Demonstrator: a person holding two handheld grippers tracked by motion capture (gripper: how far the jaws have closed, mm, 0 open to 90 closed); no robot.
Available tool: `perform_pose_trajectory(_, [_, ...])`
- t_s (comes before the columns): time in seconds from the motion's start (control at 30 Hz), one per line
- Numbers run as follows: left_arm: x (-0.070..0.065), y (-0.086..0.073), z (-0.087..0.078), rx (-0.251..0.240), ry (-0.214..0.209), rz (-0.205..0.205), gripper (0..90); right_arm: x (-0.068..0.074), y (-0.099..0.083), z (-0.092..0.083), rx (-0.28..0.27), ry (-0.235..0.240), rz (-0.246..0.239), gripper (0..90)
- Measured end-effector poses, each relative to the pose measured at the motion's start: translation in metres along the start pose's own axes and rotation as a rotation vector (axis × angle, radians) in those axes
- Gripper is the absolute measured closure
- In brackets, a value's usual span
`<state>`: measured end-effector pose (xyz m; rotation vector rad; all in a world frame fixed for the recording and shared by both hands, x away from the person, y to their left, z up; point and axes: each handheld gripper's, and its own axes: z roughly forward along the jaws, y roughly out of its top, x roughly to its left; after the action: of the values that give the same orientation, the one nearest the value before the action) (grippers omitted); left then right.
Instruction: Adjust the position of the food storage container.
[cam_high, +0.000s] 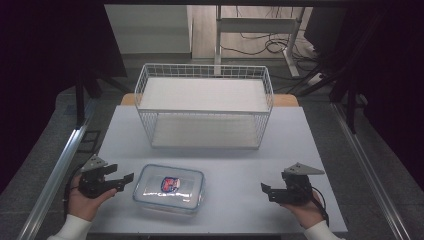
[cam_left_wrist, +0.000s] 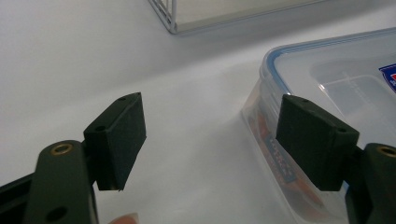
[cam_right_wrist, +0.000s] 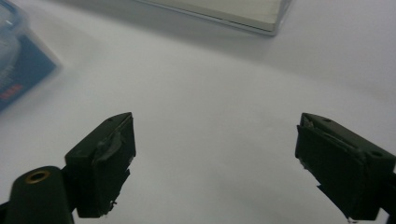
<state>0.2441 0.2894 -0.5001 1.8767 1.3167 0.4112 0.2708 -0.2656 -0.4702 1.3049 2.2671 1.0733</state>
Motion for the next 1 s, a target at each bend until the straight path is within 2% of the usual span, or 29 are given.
perform_pose_trajectory(0.23, [-0.001, 0.001, -0.001, 0.008, -0.009, 0.005, 24.5, 0.006, 0.000, 0.001, 0.007, 0.006, -0.026, 14.2])
perform_pose_trajectory(0.43, [-0.001, 0.000, -0.007, 0.011, -0.011, 0.008, 25.8, 0.007, 0.000, 0.003, 0.016, 0.028, -0.020, 15.5])
perform_pose_trajectory(0.6, [0.002, -0.003, -0.010, 0.016, -0.025, -0.018, 27.5, 0.007, -0.002, 0.006, 0.034, 0.029, -0.026, 15.5])
perform_pose_trajectory(0.67, [0.001, -0.003, -0.011, 0.024, -0.044, -0.031, 30.0, 0.006, -0.001, 0.005, 0.032, 0.042, -0.004, 15.5])
perform_pose_trajectory(0.73, [-0.002, -0.001, -0.012, 0.039, -0.053, -0.022, 38.3, 0.006, 0.000, 0.004, 0.019, 0.062, 0.015, 15.5])
perform_pose_trajectory(0.8, [-0.005, 0.002, -0.012, 0.055, -0.015, -0.037, 52.5, 0.006, 0.001, 0.004, 0.015, 0.067, 0.020, 15.5])
perform_pose_trajectory(0.87, [-0.006, 0.004, -0.013, 0.072, -0.036, -0.035, 65.0, 0.007, 0.001, 0.003, 0.014, 0.067, 0.017, 15.5])
perform_pose_trajectory(0.97, [-0.008, 0.005, -0.014, 0.094, -0.054, -0.020, 77.7, 0.008, 0.001, 0.003, 0.017, 0.070, 0.018, 15.5])
perform_pose_trajectory(1.0, [-0.010, 0.005, -0.013, 0.118, -0.060, -0.010, 82.2, 0.008, 0.001, 0.002, 0.018, 0.075, 0.023, 15.5])
